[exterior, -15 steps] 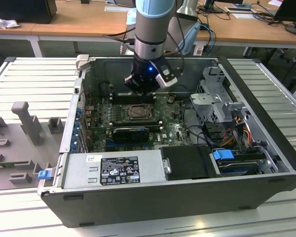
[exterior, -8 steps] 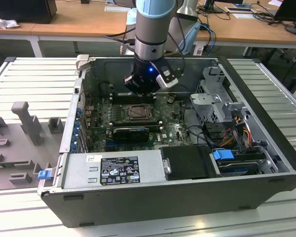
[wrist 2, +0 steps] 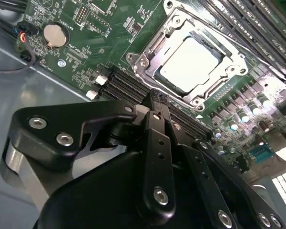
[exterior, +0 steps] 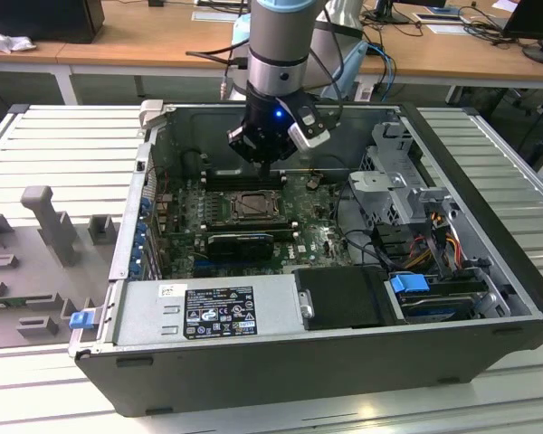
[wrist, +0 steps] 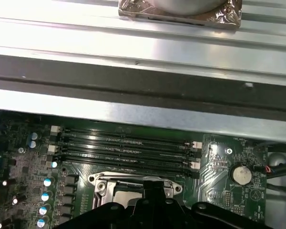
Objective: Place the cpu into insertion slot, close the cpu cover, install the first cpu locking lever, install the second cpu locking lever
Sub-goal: 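Install the second cpu locking lever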
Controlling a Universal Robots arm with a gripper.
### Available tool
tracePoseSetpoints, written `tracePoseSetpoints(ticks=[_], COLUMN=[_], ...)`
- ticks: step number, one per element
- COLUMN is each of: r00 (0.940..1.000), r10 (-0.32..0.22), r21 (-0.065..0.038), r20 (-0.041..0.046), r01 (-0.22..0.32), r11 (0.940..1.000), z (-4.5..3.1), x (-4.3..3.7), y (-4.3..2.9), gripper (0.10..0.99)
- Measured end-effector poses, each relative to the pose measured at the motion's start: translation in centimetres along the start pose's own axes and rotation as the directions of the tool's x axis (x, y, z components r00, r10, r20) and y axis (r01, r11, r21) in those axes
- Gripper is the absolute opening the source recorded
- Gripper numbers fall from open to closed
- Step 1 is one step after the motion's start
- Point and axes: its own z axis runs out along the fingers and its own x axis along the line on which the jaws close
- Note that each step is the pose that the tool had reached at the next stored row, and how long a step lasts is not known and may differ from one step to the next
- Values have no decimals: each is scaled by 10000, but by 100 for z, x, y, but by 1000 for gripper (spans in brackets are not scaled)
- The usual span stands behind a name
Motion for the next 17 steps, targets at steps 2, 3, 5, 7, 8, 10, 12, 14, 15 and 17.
tracePoseSetpoints(ticks=[2,3,5,7,8,10,12,14,15,17], r00=[10000,10000,10000,10000,10000,10000,10000,10000,10000,10000], r10=[1,1,1,0,0,1,1,2,2,-1], r21=[1,2,0,1,1,1,2,4,-1,-6], r20=[0,-1,0,0,-1,0,-1,-2,1,1], r01=[-1,-1,-1,0,0,-1,-1,-2,-2,1], r11=[10000,10000,10000,10000,10000,10000,10000,10000,10000,10000], z=[-3,-5,-9,-14,-17,-23,-29,-52,-104,-131], x=[2,4,7,11,14,20,25,27,28,29], y=[-21,-36,-67,-109,-133,-191,-240,-253,-250,-265], gripper=[106,106,106,106,106,106,106,106,106,106])
